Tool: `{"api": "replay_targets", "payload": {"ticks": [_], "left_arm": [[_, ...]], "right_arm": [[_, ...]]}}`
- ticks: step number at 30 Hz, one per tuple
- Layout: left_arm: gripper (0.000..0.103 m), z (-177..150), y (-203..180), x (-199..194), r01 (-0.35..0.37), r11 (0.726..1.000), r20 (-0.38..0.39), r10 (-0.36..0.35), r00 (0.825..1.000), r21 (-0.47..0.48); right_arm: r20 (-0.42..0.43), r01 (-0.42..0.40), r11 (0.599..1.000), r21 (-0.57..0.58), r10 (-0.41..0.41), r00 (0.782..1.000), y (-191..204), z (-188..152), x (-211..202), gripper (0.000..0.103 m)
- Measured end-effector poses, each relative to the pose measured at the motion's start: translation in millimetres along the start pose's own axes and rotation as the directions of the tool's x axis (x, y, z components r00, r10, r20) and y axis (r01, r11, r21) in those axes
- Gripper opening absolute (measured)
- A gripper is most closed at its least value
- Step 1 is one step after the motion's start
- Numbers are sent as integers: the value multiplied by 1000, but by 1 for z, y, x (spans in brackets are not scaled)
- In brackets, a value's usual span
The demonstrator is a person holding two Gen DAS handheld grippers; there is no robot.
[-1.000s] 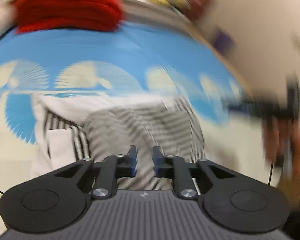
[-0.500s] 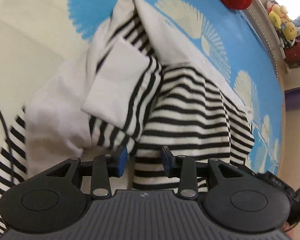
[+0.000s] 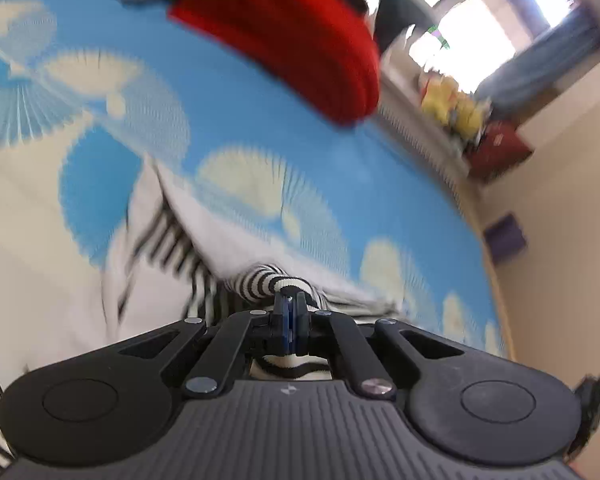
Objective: Fold small clothes
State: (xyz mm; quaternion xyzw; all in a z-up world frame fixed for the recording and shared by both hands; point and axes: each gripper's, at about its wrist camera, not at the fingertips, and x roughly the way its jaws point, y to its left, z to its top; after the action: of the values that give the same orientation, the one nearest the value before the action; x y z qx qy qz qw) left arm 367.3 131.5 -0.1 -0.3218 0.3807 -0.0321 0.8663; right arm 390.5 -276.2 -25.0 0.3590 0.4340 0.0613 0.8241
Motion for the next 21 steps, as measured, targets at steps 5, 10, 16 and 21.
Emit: {"api": "replay_targets", "payload": {"ticks": [5,10,16,21], "left_arm": [[1,-10,48,28,-239,964,-208,213,955,-114],[16,-24,71,44,-300,930,-326,222,919,-214],[39,-21,61,37,-301,931,-248,248,936,-206],[3,-22,63,45,-288,932,-247,233,941,-219]], "right_arm": [[-110,28,989,147,-12,994,-28,-5,3,1],[-291,208,964,163,-155,944,-49,-19,38,8],[-181,176,981,78,-160,970,-31,-10,34,38],[-220,180,979,95,-156,963,-36,-20,49,13]]}}
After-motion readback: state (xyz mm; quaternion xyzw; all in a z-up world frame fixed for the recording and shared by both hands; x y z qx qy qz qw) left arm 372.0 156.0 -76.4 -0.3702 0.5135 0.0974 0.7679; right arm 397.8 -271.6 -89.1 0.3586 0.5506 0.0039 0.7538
